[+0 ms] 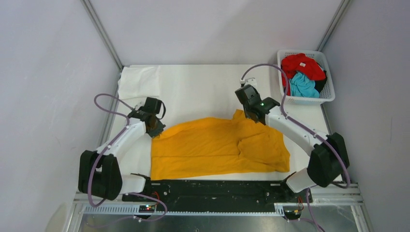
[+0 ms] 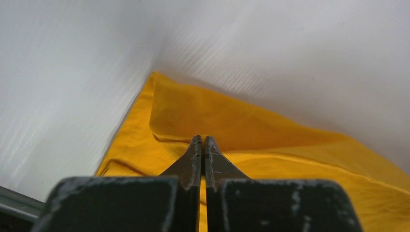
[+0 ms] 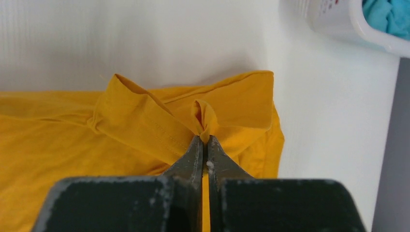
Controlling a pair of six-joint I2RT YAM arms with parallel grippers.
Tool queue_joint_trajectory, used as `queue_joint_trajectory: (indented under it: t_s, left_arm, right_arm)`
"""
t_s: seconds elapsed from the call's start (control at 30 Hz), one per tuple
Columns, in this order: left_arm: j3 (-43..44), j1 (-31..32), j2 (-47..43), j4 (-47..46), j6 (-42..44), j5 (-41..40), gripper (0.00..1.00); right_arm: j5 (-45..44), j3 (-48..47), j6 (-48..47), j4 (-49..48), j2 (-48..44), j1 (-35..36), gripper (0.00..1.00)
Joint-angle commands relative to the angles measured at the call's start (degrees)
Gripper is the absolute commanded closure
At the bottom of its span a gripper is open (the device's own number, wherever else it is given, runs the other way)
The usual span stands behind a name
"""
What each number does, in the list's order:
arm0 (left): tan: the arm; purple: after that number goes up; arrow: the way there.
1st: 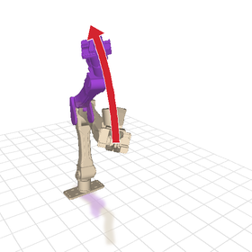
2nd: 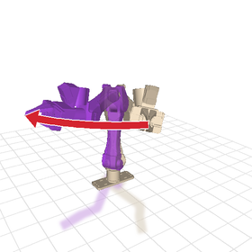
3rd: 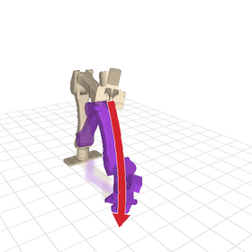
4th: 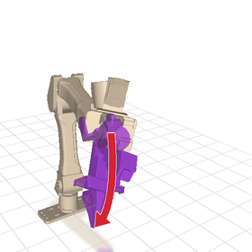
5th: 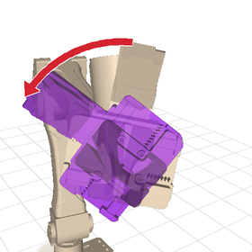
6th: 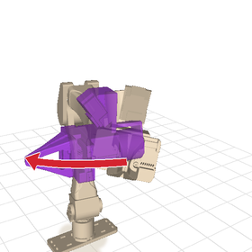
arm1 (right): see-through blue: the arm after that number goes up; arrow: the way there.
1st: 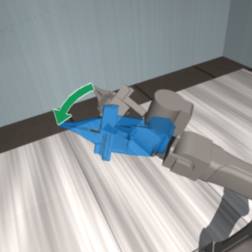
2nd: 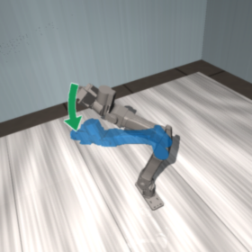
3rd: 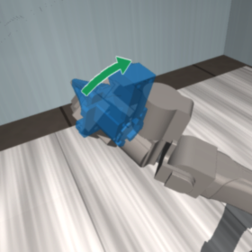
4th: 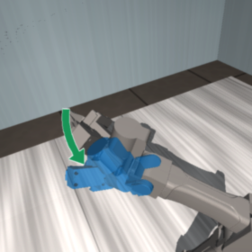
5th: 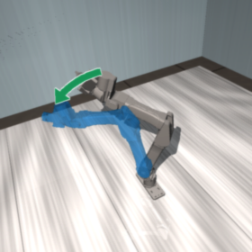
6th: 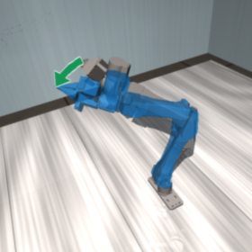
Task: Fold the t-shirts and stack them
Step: Fold the other side of the tshirt into a rectangle
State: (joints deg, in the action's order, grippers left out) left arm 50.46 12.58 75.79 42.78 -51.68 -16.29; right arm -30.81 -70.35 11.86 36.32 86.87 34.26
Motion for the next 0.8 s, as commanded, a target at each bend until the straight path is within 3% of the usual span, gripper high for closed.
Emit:
queue_joint_trajectory:
  t_s: [0.0, 0.4, 0.67, 0.77]
  left_arm:
    - [-2.85, 1.91, -4.58, -0.12, -2.37, -2.53, 1.0]
    - [-11.6, 2.7, -13.44, -0.1, -3.03, -3.22, 1.0]
    - [-11.98, 2.63, -12.42, -0.06, -2.63, -4.07, 1.0]
    - [-12.15, 2.65, -12.05, 0.01, -2.76, -3.71, 0.9]
  right_arm:
    - [-6.43, 3.53, 4.06, 5.07, -6.76, 2.74, 1.0]
    - [-6.88, 14.55, 14.35, 13.97, -22.0, 7.51, 1.0]
    - [-1.96, 18.83, 19.77, 16.1, -25.13, 10.15, 0.98]
    - [0.13, 19.24, 27.26, 20.85, -24.5, 12.0, 0.91]
